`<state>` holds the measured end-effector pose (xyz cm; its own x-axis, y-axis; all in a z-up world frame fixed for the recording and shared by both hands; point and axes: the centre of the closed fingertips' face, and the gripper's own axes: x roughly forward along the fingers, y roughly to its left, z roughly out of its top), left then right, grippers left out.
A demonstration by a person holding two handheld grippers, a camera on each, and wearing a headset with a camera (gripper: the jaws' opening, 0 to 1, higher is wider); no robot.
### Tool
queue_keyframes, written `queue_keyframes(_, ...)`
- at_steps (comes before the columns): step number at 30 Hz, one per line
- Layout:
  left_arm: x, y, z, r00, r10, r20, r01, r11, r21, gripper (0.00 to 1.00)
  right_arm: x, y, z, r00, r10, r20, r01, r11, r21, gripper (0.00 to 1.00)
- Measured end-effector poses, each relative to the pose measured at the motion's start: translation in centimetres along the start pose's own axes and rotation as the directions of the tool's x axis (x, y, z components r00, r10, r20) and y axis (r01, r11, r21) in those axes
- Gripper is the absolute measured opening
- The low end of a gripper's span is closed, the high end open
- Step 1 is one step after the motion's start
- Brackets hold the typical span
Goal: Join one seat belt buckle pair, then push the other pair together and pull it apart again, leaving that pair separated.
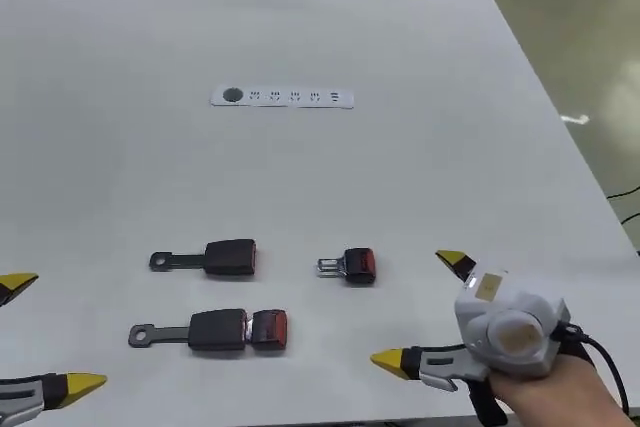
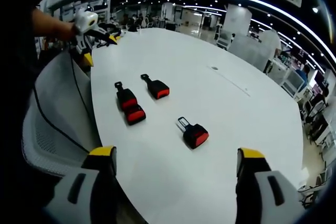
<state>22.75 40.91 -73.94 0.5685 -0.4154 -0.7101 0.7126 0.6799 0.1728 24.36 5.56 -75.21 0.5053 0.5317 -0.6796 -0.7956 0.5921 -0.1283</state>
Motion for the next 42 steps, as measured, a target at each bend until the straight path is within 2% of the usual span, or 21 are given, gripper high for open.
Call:
queue_keyframes(6,0.0,0.3,0.2,0.9998,0.018,0.005,-0.018,1.0,-0.015,0.9,0.0,0.3,0.0,1.0,0.005,0.007,-0.005,1.0,0.001,0.96)
queue_keyframes(21,-0.3,0.1,0.7,0.9994,0.033,0.006,-0.033,0.999,-0.014,0.91,-0.4,0.2,-0.4,0.9999,0.009,0.009,-0.008,1.0,-0.005,0.96)
queue_keyframes(24,-0.4,-0.3,0.6,0.9997,0.023,-0.007,-0.022,1.0,0.012,0.91,-0.3,0.3,-0.2,0.9999,0.004,0.015,-0.004,1.0,-0.005,0.96)
queue_keyframes(26,-0.4,-0.5,0.8,0.9998,0.019,0.0,-0.019,0.999,0.051,0.91,-0.2,0.4,-0.3,0.9999,-0.002,0.012,0.001,1.0,0.013,0.96)
queue_keyframes(27,-0.3,-0.6,0.9,0.9998,0.018,0.001,-0.018,0.999,0.051,0.91,-0.1,0.5,-0.3,1.0,-0.001,0.01,0.001,1.0,0.024,0.96)
queue_keyframes(29,-0.2,-0.6,0.9,0.9999,0.015,0.005,-0.015,0.999,0.031,0.92,0.0,0.6,0.1,0.9999,-0.001,0.017,0.0,1.0,0.021,0.96)
queue_keyframes(35,-0.4,-0.5,0.9,0.9997,0.025,0.007,-0.025,0.999,0.022,0.91,0.4,0.7,0.6,0.9996,0.0,0.029,0.0,1.0,0.026,0.96)
queue_keyframes(42,-0.5,-0.6,0.6,0.9994,0.034,0.002,-0.034,0.999,0.008,0.9,0.6,0.8,0.3,0.9998,0.008,0.021,-0.008,1.0,0.002,0.96)
